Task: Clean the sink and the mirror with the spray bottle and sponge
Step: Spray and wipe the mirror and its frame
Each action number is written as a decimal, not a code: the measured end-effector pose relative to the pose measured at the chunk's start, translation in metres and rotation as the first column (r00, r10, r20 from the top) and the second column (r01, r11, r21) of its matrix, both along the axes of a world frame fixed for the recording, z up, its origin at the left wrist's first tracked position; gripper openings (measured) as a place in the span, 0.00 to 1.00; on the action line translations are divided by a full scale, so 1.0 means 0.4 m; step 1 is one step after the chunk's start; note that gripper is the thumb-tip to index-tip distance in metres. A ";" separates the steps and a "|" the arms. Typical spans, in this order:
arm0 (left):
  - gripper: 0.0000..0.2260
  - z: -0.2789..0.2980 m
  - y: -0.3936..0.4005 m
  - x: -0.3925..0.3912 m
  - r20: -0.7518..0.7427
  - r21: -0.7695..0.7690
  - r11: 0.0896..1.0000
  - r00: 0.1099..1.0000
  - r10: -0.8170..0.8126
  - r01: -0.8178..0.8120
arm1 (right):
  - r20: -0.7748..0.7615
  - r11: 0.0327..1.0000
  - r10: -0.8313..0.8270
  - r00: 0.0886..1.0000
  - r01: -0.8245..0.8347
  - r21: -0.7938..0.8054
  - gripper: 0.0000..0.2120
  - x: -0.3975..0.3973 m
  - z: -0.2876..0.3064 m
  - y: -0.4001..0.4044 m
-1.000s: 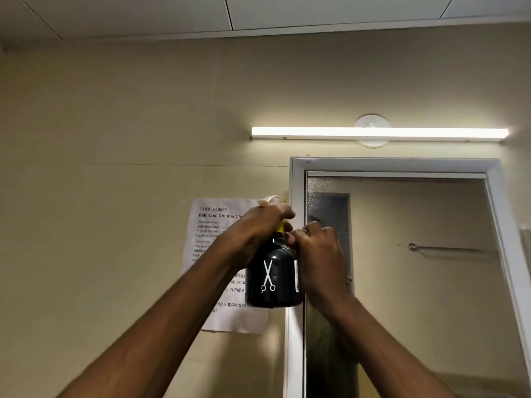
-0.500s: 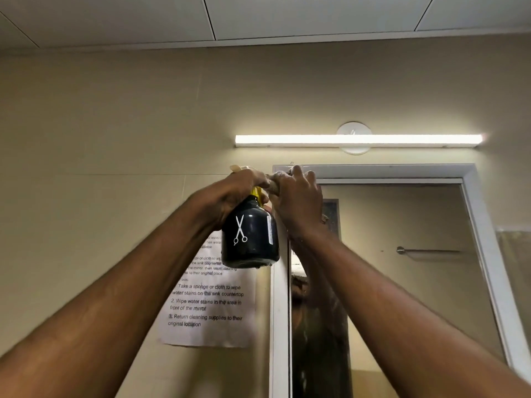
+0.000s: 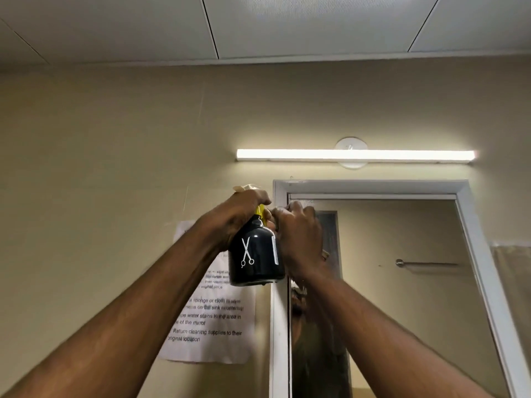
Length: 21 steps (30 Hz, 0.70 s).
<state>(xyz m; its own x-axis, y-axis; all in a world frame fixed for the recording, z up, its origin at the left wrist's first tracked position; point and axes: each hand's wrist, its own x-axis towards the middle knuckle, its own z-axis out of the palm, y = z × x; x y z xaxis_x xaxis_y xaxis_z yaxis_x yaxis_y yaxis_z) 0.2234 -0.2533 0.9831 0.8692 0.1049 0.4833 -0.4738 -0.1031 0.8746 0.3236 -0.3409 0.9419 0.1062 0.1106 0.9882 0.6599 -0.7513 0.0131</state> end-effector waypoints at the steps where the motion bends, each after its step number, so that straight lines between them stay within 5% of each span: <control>1: 0.06 0.014 0.002 -0.003 0.015 0.027 0.999 1.000 0.026 -0.027 | -0.005 1.000 -0.012 1.000 0.012 -0.001 0.13 -0.007 0.016 0.001; 6: 0.08 0.074 0.006 -0.021 0.044 0.143 0.989 0.998 0.035 -0.040 | -0.087 0.992 -0.125 0.988 0.127 0.011 0.11 -0.044 0.124 0.016; 13: 0.18 0.098 -0.009 -0.053 -0.112 0.137 0.991 0.994 0.015 0.001 | -0.209 0.995 0.021 0.978 0.001 0.104 0.14 -0.026 0.089 0.030; 17: 0.12 0.099 -0.040 -0.041 -0.071 0.105 0.992 0.994 0.077 -0.070 | -0.097 0.980 -0.013 0.995 0.032 0.195 0.09 -0.001 0.105 0.043; 21: 0.17 0.100 -0.051 -0.042 -0.120 0.101 0.995 0.992 0.040 -0.028 | -0.243 0.998 -0.005 0.970 0.019 0.055 0.18 0.009 0.097 0.026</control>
<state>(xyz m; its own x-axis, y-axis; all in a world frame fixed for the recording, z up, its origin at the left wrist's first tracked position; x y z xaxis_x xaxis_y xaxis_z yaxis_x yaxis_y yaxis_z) 0.2066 -0.2737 1.0231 0.9187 0.0924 0.3839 -0.3597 -0.2058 0.9101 0.3271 -0.3304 0.9808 0.3441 0.0523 0.9375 0.6290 -0.7542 -0.1888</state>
